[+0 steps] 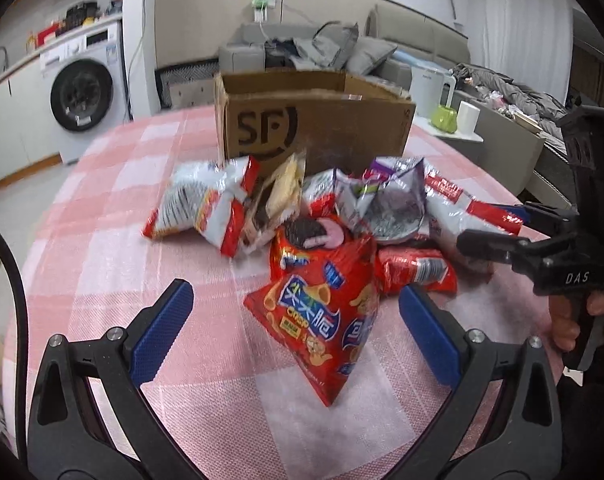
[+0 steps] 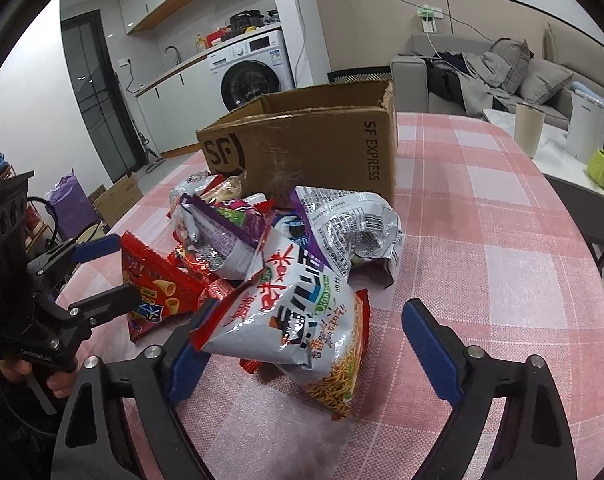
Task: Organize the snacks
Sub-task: 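Grasp the red chip bag with the left tool while the right tool grasps the white snack bag, then lift the red bag with the left tool while the right tool lifts the white bag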
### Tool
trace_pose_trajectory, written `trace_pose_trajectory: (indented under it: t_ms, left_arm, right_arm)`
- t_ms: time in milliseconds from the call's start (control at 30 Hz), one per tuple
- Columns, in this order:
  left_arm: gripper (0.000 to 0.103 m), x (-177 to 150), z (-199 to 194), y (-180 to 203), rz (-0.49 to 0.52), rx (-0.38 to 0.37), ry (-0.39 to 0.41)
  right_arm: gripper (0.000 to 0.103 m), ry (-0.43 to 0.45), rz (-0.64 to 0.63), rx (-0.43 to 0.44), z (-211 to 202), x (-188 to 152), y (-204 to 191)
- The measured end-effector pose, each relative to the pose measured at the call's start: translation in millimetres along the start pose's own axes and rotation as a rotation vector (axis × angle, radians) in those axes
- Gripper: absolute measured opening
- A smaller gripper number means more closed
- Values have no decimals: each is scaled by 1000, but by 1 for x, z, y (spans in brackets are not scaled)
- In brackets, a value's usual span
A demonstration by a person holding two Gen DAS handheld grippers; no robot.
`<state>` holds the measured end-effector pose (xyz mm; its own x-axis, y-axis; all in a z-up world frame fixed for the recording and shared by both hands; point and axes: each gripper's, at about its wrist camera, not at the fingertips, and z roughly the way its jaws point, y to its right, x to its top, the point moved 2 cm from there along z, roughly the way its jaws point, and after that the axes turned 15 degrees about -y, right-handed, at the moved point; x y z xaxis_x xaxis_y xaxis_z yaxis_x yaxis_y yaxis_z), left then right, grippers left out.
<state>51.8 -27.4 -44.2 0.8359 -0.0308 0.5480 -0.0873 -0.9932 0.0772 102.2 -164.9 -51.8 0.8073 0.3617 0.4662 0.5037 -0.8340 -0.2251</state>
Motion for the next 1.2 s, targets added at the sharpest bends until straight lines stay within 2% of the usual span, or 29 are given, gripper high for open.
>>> trace_pose_trajectory:
  t_ms: [200,400,467,567,833,1067,1200]
  left_arm:
    - [95,5,16,-2,2,0,-48]
    - [75,9,27,3,17,-29,-82]
    - [65,9,29,7,34,-39,-88]
    - [59,10,30,11,45,-39,-87]
    - [54,10,29,11,42,-64,-74]
    - [45,6,21,11,49,-79,-56]
    - [44,4,18,10,43,-89,-48]
  right_arm:
    - [87,-34,6,13,8,3,-1]
    - [77,-43,18,57,12,7,-2]
    - [75,-51,16,64,14,7,-3]
    - [73,-57,31,83,17,8,-1]
    - [67,-42,60,123,14,5,7]
    - [65,-32,80,162,10,1,11]
    - [64,-25,90,180,7,-2,13]
